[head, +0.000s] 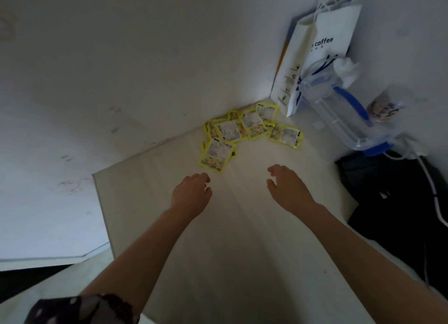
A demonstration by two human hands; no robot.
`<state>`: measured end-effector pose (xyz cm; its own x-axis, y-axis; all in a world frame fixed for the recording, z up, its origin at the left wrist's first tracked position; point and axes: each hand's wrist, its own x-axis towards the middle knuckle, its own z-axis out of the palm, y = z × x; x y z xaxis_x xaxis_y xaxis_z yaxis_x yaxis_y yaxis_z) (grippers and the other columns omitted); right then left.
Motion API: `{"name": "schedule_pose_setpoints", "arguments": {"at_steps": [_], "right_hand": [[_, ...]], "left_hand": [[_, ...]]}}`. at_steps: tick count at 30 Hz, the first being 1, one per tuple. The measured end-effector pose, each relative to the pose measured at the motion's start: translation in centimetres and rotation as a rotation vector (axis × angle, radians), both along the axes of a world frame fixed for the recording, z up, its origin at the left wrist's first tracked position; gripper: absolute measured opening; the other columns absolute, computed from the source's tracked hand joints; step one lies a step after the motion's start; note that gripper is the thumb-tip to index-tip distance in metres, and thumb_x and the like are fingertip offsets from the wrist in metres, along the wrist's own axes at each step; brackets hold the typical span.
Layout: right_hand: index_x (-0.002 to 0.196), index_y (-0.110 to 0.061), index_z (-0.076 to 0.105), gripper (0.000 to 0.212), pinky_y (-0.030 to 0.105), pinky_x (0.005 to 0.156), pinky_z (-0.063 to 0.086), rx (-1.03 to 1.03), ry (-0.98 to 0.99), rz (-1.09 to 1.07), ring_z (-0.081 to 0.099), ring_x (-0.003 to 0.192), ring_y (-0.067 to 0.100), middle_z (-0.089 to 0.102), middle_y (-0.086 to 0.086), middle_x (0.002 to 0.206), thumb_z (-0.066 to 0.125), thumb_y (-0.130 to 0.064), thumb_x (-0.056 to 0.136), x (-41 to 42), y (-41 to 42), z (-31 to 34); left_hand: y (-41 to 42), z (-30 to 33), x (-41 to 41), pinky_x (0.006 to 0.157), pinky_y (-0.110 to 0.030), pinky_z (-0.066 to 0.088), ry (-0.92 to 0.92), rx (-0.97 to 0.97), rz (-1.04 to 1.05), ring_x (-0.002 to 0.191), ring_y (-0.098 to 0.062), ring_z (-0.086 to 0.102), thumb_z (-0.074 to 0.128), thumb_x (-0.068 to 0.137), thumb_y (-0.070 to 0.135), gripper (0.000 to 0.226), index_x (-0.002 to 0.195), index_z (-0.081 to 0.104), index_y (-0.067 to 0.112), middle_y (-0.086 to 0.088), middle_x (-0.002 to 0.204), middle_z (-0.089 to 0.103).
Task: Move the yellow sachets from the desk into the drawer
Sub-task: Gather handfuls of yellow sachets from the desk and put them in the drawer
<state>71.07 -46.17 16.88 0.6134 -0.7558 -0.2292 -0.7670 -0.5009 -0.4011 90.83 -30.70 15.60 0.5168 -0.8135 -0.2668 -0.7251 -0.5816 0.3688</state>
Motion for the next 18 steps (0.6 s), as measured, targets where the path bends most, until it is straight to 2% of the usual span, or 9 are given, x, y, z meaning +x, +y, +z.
{"name": "schedule_pose_setpoints", "arguments": {"at_steps": [8,15,18], "right_hand": [[0.127,-0.013,0.050,0.034,0.040,0.091,0.049,-0.013,0.089,0.040,0.056,0.111,0.027,0.058,0.009,0.119,0.049,-0.024,0.094,2.9,-8.4,-0.9],[0.125,-0.004,0.049,0.035,0.043,0.097,0.044,-0.022,0.167,0.049,0.051,0.119,0.036,0.053,0.018,0.125,0.050,-0.021,0.095,5.2,-15.5,-3.4],[0.127,-0.001,0.046,0.035,0.045,0.097,0.042,-0.034,0.230,0.041,0.051,0.115,0.039,0.049,0.020,0.125,0.047,-0.019,0.096,5.7,-17.8,-4.5]], "left_hand": [[-5.9,-0.8,2.7,0.088,-0.041,0.049,0.012,0.051,0.097,0.114,-0.027,0.052,0.052,0.092,0.033,0.034,0.122,0.054,0.017,-0.006,0.119,0.054],[-11.1,-2.7,3.6,0.093,-0.043,0.043,0.009,0.077,0.219,0.122,-0.031,0.042,0.057,0.087,0.032,0.047,0.129,0.047,0.013,-0.009,0.131,0.048],[-12.6,-3.6,3.7,0.094,-0.042,0.042,-0.030,0.080,0.248,0.122,-0.032,0.041,0.059,0.087,0.038,0.052,0.129,0.045,0.012,-0.009,0.131,0.047]]}}
